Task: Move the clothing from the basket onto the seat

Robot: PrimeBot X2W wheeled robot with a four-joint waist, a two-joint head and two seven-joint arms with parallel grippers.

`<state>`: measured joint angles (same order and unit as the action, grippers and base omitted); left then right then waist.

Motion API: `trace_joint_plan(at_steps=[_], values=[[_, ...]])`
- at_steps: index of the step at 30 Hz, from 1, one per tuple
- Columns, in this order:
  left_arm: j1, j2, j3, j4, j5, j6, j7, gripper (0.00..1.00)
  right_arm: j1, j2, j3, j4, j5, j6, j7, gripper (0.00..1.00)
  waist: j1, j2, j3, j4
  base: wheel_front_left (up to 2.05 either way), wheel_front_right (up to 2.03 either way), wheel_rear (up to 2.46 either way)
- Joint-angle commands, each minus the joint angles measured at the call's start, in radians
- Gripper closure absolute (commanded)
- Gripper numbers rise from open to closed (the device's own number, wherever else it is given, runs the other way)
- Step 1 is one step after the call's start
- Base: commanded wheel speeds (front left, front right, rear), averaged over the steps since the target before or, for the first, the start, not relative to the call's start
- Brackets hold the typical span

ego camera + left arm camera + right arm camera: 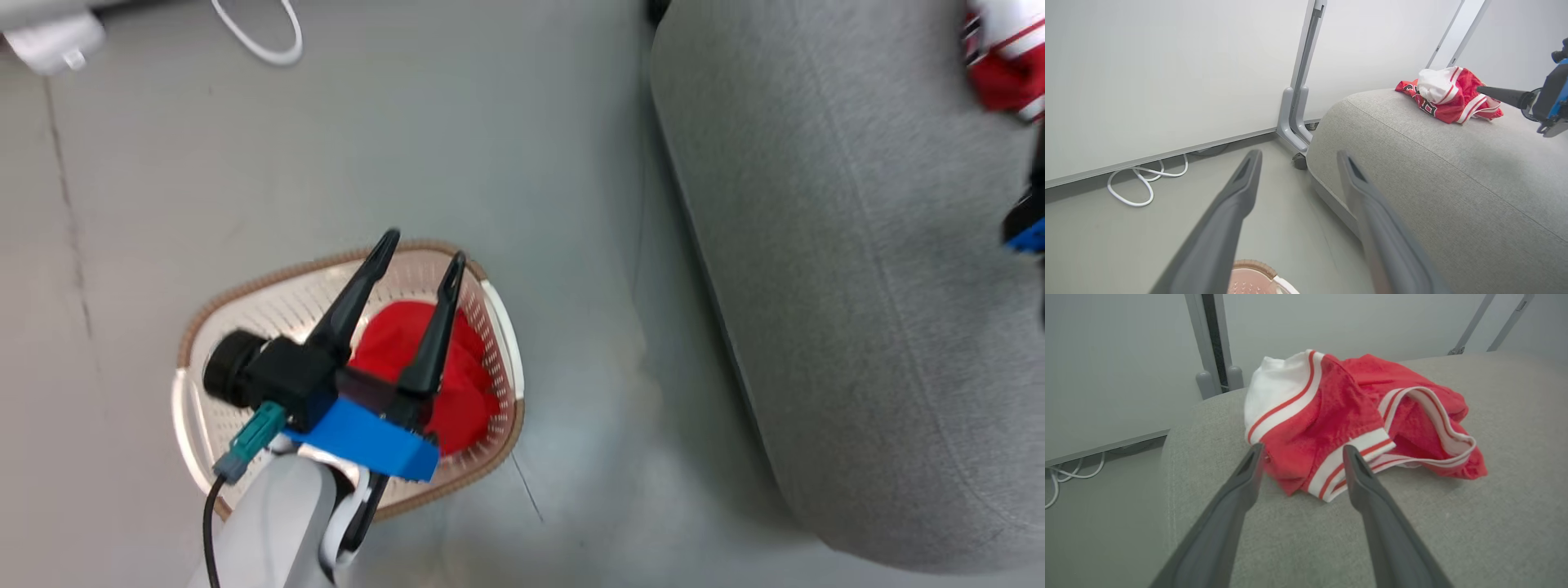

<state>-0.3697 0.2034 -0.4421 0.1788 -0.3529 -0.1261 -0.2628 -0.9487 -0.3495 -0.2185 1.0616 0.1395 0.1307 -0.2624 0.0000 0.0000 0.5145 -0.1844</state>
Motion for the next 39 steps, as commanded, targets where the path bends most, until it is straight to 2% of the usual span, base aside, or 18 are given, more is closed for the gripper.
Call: trace_joint_plan(at_steps=[1,7,14,20,27,31,39], values=[[0.032,-0.005,0.014,0.01,-0.008,-0.007,-0.003,0.0,0.039,0.021,0.018,-0.011,-0.009,0.0,-0.004,0.0,0.0,0.0,-0.159,-0.001,0.0,0.0,0.0],[0.162,-0.045,0.102,0.054,-0.02,-0.007,-0.003,0.0,0.18,0.082,0.124,-0.111,0.018,0.0,-0.002,0.0,0.0,0.0,-0.339,-0.002,0.0,0.0,0.0],[0.26,-0.083,0.196,0.092,-0.007,-0.007,-0.003,0.0,0.376,0.116,0.231,-0.296,0.046,0.0,0.015,0.0,0.0,0.0,-0.453,0.04,0.0,0.0,0.0],[0.296,-0.1,0.276,0.109,0.01,-0.006,-0.003,0.0,0.546,0.159,0.249,-0.491,0.043,0.0,0.014,0.0,0.0,0.0,-0.49,0.103,0.0,0.0,0.0],[0.322,-0.1,0.347,0.143,0.036,-0.007,-0.003,0.0,0.7,0.237,0.23,-0.653,0.021,0.0,0.037,0.0,0.0,0.0,-0.516,0.171,0.0,0.0,0.0],[0.329,-0.102,0.383,0.157,0.046,-0.007,-0.003,0.0,0.765,0.271,0.232,-0.716,0.007,0.0,0.065,0.0,0.0,0.0,-0.523,0.198,0.0,0.0,0.0],[0.331,-0.106,0.409,0.169,0.051,-0.007,-0.003,0.0,0.822,0.294,0.231,-0.787,-0.023,0.0,0.118,0.0,0.0,0.0,-0.527,0.226,0.0,0.0,0.0]])
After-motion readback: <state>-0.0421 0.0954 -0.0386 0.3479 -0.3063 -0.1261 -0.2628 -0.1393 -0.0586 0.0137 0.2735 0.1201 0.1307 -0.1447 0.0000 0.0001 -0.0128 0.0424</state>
